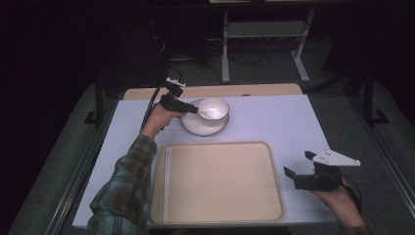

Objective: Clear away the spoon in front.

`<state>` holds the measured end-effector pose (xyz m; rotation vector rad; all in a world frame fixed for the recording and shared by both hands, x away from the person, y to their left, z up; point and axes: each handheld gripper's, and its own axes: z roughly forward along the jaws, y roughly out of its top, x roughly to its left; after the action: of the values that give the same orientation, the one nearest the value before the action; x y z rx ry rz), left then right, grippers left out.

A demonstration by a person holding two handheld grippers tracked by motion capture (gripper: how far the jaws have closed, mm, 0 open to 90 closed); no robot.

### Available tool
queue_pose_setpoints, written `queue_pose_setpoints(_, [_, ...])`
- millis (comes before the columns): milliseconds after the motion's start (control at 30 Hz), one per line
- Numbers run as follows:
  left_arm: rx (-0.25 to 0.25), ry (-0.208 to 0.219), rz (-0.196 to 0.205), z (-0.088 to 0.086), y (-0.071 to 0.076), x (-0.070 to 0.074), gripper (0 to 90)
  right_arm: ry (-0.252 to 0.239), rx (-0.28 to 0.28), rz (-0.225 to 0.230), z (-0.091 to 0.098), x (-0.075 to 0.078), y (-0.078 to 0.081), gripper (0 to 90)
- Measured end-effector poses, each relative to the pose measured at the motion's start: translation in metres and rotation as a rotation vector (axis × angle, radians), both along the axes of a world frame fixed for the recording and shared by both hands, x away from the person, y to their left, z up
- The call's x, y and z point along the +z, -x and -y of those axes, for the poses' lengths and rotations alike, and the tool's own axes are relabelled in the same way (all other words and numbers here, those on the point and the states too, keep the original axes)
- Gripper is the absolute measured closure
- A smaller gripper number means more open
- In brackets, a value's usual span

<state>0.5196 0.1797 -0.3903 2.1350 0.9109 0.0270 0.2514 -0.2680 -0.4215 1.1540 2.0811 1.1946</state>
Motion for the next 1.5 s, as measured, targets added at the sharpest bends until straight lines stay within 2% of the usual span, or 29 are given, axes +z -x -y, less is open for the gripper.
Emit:
queue_pose_setpoints(133, [-0.009,0.017,-0.01,-0.002,0.0,0.002,69.2,0.0,-0.001,-0.001,0.0,0.0,0.0,6.3])
queue_pose_setpoints(233, [-0.019,0.028,0.001,-0.002,0.002,0.005,74.7,0.0,-0.001,-0.001,-0.001,0.0,0.0,6.3])
queue_pose_setpoints(333, [-0.03,0.018,0.008,0.0,0.004,0.006,78.9,0.0,-0.001,-0.001,-0.001,0.0,0.0,6.3])
queue_pose_setpoints(567, [-0.073,0.032,-0.017,0.0,0.006,0.007,83.4,-0.001,0.0,0.001,0.0,0.0,0.0,6.3])
queue_pose_setpoints(800, [-0.095,0.025,-0.014,0.002,0.009,0.009,85.6,-0.001,0.0,0.002,-0.001,0.0,0.0,6.3])
queue_pose_setpoints(1033, [-0.088,0.031,0.013,0.004,0.012,0.015,85.7,0.0,0.0,0.002,0.0,0.0,0.001,6.3])
queue_pose_setpoints(1500, [-0.094,0.094,0.062,0.0,0.023,0.036,85.8,-0.001,-0.002,0.001,0.0,0.0,0.0,6.3])
